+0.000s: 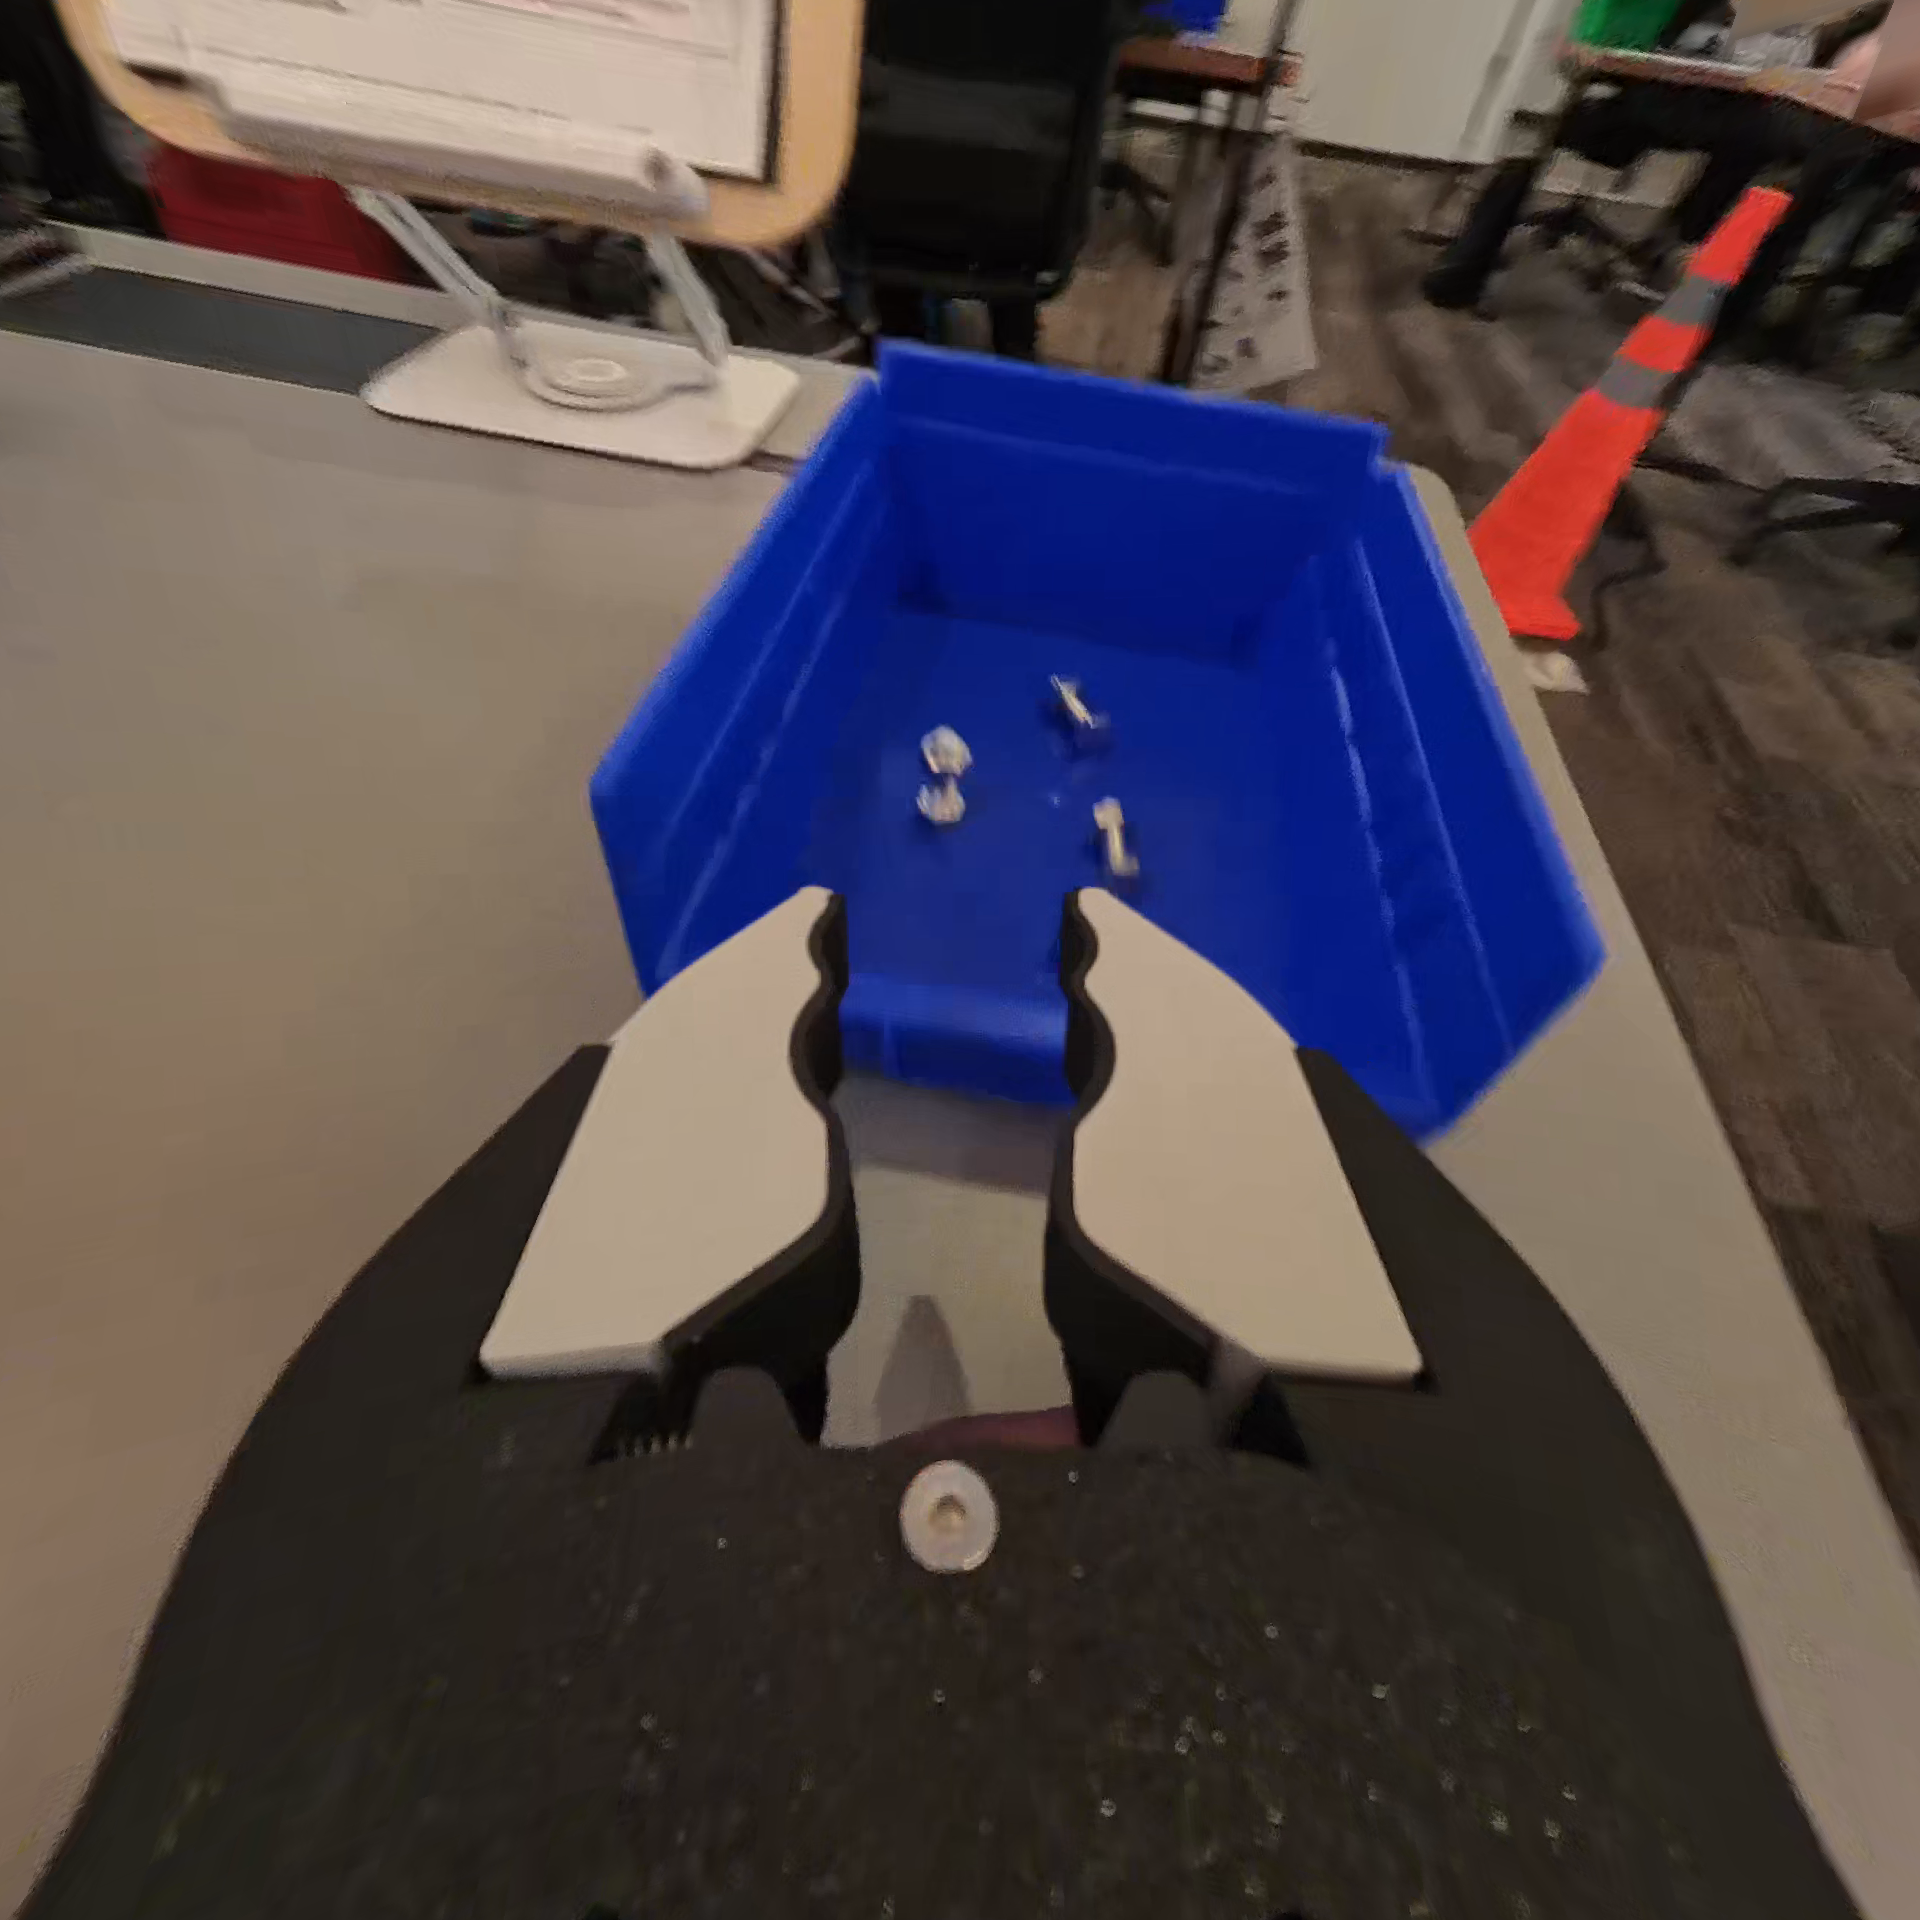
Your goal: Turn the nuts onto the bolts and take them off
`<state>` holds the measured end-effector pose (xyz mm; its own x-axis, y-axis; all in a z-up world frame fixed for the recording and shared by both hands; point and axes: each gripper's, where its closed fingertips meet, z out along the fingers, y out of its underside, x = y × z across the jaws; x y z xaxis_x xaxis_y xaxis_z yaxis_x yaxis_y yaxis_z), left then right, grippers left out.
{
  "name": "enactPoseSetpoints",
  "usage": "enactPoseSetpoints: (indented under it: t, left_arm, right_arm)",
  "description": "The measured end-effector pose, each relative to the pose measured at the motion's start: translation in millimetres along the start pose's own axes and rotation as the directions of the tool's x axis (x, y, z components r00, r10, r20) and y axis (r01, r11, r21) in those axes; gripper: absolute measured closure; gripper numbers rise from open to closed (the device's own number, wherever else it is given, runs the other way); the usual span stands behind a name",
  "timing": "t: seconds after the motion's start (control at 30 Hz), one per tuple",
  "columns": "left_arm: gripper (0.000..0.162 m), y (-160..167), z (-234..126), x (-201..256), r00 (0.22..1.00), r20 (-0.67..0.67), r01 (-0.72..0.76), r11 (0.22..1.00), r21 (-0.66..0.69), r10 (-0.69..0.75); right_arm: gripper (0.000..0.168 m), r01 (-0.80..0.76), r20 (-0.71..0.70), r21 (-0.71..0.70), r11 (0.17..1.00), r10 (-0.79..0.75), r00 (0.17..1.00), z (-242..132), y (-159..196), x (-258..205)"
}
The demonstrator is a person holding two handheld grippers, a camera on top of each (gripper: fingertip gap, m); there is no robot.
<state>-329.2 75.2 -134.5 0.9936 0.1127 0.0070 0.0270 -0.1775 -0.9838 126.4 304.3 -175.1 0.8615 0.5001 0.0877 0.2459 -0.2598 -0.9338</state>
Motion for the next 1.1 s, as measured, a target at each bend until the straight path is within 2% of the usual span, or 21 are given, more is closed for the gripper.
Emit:
enactPoseSetpoints:
  t: [0.1,0.27,0.33,0.47,1.0,1.1]
  left_arm:
    - [0.108,38.0,-17.1,-30.9,0.996,0.083,-0.017,0.994,-0.105,0.026]
    - [0.109,81.4,-30.5,-49.5,0.995,0.082,0.062,0.984,-0.166,-0.049]
    - [0.109,74.3,-31.2,-46.0,0.997,0.059,0.056,0.987,-0.149,-0.047]
    - [0.112,76.0,-33.2,-50.1,0.992,0.118,-0.031,0.988,-0.152,0.05]
    - [0.109,86.4,-29.9,-57.1,0.983,0.169,-0.032,0.977,-0.21,0.068]
    - [0.111,80.3,-26.7,-52.8,0.98,0.179,-0.049,0.98,-0.194,0.084]
  right_arm:
    - [0.129,-0.054,-0.053,0.001,0.999,0.054,0.997,-16.6,33.3,-9.3]
    - [0.125,0.001,-0.077,0.075,0.997,0.005,0.997,-35.4,41.5,-14.5]
    - [0.124,-0.01,-0.052,0.083,0.997,0.014,0.999,-34.8,41.5,-16.6]
    - [0.123,-0.046,-0.009,0.089,0.995,0.047,0.999,-37.1,41.7,-21.3]
    - [0.123,-0.039,0.04,0.068,0.997,0.037,0.999,-29.8,44.5,-28.9]
    - [0.123,-0.066,0.045,0.065,0.996,0.063,0.997,-30.3,44.2,-25.1]
